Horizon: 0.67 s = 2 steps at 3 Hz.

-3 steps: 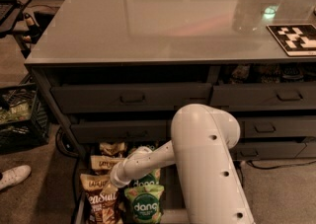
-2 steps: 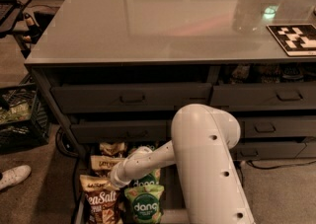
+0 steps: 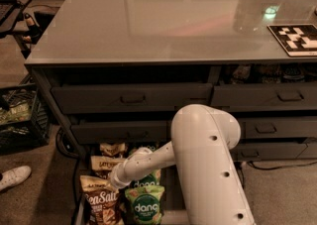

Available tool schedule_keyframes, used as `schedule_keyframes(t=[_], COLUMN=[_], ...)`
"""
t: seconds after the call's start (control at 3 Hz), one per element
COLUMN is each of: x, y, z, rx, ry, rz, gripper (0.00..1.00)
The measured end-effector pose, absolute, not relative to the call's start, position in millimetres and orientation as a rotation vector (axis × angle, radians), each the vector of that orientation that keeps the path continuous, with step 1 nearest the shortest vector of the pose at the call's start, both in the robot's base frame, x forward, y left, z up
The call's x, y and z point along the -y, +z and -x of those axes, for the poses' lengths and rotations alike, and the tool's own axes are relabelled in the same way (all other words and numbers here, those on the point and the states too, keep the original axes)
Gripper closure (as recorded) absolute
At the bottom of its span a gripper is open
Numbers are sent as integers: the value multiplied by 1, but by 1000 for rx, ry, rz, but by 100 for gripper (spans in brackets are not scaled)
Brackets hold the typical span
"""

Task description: Pick brown chip bag from bottom drawer and place on counter

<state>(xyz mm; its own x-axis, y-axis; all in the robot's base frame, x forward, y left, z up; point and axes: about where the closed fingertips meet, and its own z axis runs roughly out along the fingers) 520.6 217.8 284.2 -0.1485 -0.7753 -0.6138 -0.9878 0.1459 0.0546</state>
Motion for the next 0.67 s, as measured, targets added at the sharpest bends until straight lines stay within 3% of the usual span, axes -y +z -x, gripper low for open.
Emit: schedule_keyframes(t=[0.67], x=[-223], y=[309], z=[-506], rx=[-1965], ry=[702], rz=[1630], gripper=[100])
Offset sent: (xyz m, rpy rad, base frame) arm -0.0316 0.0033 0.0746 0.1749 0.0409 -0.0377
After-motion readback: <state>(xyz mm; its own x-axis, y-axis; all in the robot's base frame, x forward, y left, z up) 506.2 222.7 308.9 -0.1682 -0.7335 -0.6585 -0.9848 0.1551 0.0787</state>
